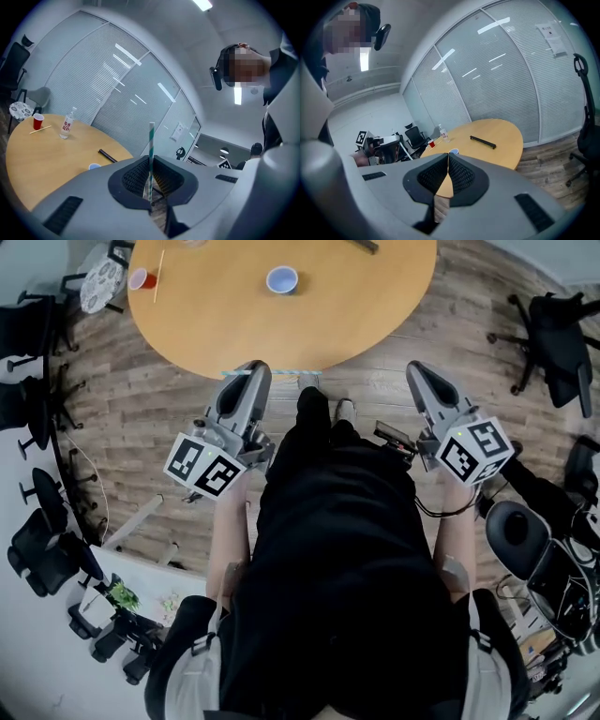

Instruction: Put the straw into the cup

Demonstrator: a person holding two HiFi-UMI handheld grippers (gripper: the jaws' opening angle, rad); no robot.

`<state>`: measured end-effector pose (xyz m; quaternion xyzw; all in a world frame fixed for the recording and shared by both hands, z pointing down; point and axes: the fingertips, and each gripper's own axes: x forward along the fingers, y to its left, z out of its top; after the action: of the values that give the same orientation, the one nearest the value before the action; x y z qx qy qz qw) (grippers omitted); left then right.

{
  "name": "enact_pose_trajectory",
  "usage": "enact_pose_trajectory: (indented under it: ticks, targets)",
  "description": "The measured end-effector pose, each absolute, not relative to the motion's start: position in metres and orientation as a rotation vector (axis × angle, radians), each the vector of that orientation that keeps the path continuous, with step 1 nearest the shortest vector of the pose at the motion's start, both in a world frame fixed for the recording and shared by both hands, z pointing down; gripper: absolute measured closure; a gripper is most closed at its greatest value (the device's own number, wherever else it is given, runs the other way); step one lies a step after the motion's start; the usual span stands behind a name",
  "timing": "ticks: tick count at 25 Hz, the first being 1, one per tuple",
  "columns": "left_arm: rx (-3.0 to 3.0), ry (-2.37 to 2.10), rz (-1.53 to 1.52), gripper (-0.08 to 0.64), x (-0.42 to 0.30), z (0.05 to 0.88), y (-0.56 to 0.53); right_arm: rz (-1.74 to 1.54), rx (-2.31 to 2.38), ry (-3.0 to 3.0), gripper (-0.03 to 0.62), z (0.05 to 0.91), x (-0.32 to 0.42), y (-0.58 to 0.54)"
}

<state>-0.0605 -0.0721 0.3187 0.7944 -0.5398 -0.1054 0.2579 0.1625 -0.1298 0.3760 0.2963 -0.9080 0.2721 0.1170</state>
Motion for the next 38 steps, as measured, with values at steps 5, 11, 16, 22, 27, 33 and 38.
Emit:
enact_pose_trajectory:
  ticks: [5,11,16,22,27,33,38]
  targets:
    - [2.209,-1.427,-0.3,0.525,-0.081,0.308,-0.116,0.77,0.93,-2.649,0.574,0.364,0.149,-0.159]
    - [2.234,-1.384,-0.313,0.525,-0.11,0.311,-0.157,0.747,0.98,-2.642,0.574,0.358,0.121,-0.188]
    - [2.256,-1.356,-0.318,0.525,-0.139,0.315,-0.193,0.735,1.012,-2.616,0.574,0.357,0.099,-0.205]
    - [2.276,-1.327,-0.325,0.525,-0.161,0.324,-0.227,0.748,1.038,-2.586,0.574,0.357,0.077,-0.211]
    - [2.308,-1.352,-0.304,0.525,-0.177,0.34,-0.249,0.762,1.018,-2.568,0.574,0.364,0.052,-0.206]
    - [2.29,-1.334,-0.262,0.525,-0.187,0.375,-0.267,0.776,1.059,-2.515,0.574,0.37,0.047,-0.199]
    - [2.293,-1.315,-0.235,0.525,-0.184,0.408,-0.282,0.83,1.124,-2.451,0.574,0.378,0.061,-0.197]
